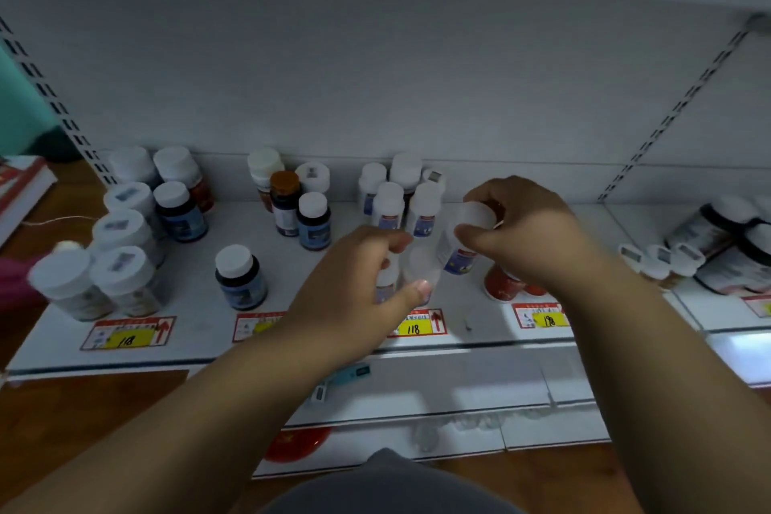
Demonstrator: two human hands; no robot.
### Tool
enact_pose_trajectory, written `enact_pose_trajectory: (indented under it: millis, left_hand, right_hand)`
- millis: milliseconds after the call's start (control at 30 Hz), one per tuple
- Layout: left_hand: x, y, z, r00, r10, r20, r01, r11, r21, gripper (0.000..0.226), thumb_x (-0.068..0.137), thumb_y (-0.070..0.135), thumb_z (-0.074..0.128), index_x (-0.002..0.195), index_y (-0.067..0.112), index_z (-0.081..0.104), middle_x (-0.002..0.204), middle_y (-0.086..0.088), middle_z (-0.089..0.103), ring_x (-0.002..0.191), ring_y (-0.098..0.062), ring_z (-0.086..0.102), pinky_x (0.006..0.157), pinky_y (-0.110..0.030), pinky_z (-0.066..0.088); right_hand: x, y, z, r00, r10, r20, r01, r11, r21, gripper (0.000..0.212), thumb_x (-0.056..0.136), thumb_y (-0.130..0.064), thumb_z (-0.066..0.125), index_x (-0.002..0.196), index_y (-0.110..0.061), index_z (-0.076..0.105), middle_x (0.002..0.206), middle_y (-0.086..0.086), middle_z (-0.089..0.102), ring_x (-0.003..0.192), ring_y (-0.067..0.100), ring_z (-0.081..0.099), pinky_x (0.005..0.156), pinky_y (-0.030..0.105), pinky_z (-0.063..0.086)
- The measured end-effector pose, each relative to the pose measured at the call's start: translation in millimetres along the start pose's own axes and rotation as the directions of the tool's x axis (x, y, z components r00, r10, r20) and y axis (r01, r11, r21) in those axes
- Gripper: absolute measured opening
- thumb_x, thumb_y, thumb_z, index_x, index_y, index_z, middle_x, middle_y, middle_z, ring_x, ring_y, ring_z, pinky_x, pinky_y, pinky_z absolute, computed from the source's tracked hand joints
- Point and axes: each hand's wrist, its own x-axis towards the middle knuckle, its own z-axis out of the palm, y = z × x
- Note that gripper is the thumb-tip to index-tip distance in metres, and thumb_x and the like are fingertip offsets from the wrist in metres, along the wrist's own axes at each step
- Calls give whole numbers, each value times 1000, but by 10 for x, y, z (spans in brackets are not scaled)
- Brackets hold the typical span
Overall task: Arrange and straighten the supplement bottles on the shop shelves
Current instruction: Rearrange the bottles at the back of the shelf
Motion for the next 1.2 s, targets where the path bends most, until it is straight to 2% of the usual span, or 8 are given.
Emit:
enact_pose_trajectory:
  millis: [133,300,367,500,700,867,1067,1200]
  left_hand:
    - [187,67,151,984,174,-27,-166,969,185,61,78,52,68,129,23,54,123,4,56,110,-10,50,88,-21,37]
    - [356,98,299,982,190,5,-183,937,299,67,75,56,69,132,23,52,127,1,54,117,-18,47,95,-25,35]
    - [392,98,341,985,174,11,-170,939,299,70,74,58,69,133,24,51,129,1,53,118,-18,45,96,-27,35]
    - [437,103,413,983,183,4,-175,934,310,68,72,50,76,127,15,58,119,-5,59,111,-22,51,90,-23,33]
    - [441,30,443,989,148,13,-143,931,335,71,70,48,79,128,13,58,121,-8,60,112,-26,53,94,-28,36]
    - [404,-5,446,992,123,-17,-111,937,331,74,67,47,81,129,15,58,121,-7,61,111,-26,55,91,-24,34]
    - [392,-33,441,993,113,-45,-94,950,299,74,67,50,77,129,14,58,122,-7,60,112,-27,54,94,-33,42]
    - [417,-57,413,990,116,-76,-89,952,294,72,68,53,75,127,14,58,119,-4,59,109,-25,55,91,-34,44]
  right_hand:
    - [-10,85,-3,1000,-13,6,14,996,-90,35,77,-38,73,109,-28,64,102,-5,61,83,9,50,58,12,31]
    - [-8,178,-115,1000,-2,6,3,992,-129,45,77,-39,73,118,-26,62,111,-2,61,93,14,55,65,23,36]
    - [40,186,-105,998,9,68,1,989,-150,48,76,-39,73,121,-25,61,115,-1,60,93,12,53,70,23,36]
    - [169,137,87,959,5,283,67,967,-245,49,79,-38,72,123,-19,60,122,5,60,110,22,55,82,26,40]
    - [233,215,366,911,5,412,122,952,-282,48,82,-38,71,120,-12,59,119,10,58,109,25,55,78,27,37]
    - [251,290,427,917,7,398,106,959,-263,50,80,-42,73,118,-14,57,116,9,55,107,24,53,74,26,32]
    - [255,302,413,916,-17,402,119,966,-229,56,79,-43,74,124,-17,53,121,7,52,110,25,53,82,28,38]
    - [329,280,316,958,-127,257,171,973,-156,41,91,-34,57,128,-16,53,121,8,53,112,27,54,90,32,43]
